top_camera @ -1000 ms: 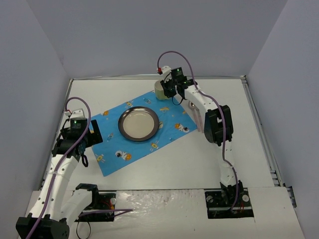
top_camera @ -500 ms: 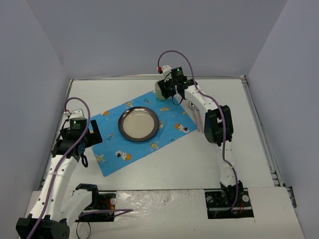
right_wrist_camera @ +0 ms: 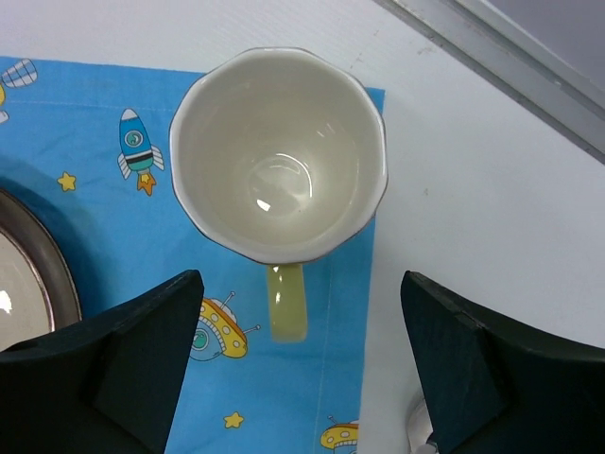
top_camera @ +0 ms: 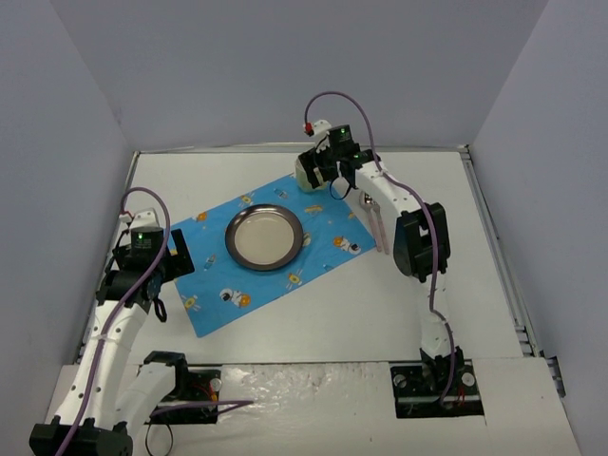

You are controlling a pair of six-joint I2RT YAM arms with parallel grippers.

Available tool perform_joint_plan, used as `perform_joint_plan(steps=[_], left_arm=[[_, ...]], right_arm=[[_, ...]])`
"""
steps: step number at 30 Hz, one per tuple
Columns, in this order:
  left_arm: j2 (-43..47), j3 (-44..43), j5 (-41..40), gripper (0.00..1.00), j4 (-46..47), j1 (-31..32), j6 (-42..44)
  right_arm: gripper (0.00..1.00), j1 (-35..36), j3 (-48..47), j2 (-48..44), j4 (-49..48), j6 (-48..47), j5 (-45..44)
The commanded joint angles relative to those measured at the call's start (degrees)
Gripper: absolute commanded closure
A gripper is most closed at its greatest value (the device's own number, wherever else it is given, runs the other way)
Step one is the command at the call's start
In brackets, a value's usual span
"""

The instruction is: Set the dinner table for one person

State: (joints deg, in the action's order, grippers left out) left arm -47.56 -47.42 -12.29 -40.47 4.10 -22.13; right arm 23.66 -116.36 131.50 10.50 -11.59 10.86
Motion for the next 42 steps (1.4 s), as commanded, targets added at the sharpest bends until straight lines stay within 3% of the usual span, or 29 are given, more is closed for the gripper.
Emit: perform_joint_plan(steps=[1,10,16,23,32,42], left_arm=[[0.8,-1.5,-0.4,0.03,2.2,-0.3,0.3],[0.9,-1.7,-0.3,0.03,2.0,-0.4,0.2],[0.5,-1.6,0.6,0.03,2.3,-0.3,0.3],[0.3,-1.5,1.2,0.03,2.5,-0.2,0.4],[0.0,-1.5,1.4,0.03,2.4,-0.1,0.4],[0.0,-1.5,1.0,0.03,2.2,-0.2,0.3]], right_arm=[[0.17,-1.0,3.4,-12.2,-3.3,3.2,-2.8],[0.19,-5.4,26.4,-28.1,-6.8,11.5,-7.8],[0.24,-9.1,38.5,-32.0,-8.1,15.3,-10.3],[0.33,-9.6,41.7,-28.2,-10.0,15.9,-9.5],[0.64,-10.2,38.4,-19.7,-12.9,15.9,-8.6],[0.69,-10.3,38.9,-15.7,-13.2,15.7,-10.0]])
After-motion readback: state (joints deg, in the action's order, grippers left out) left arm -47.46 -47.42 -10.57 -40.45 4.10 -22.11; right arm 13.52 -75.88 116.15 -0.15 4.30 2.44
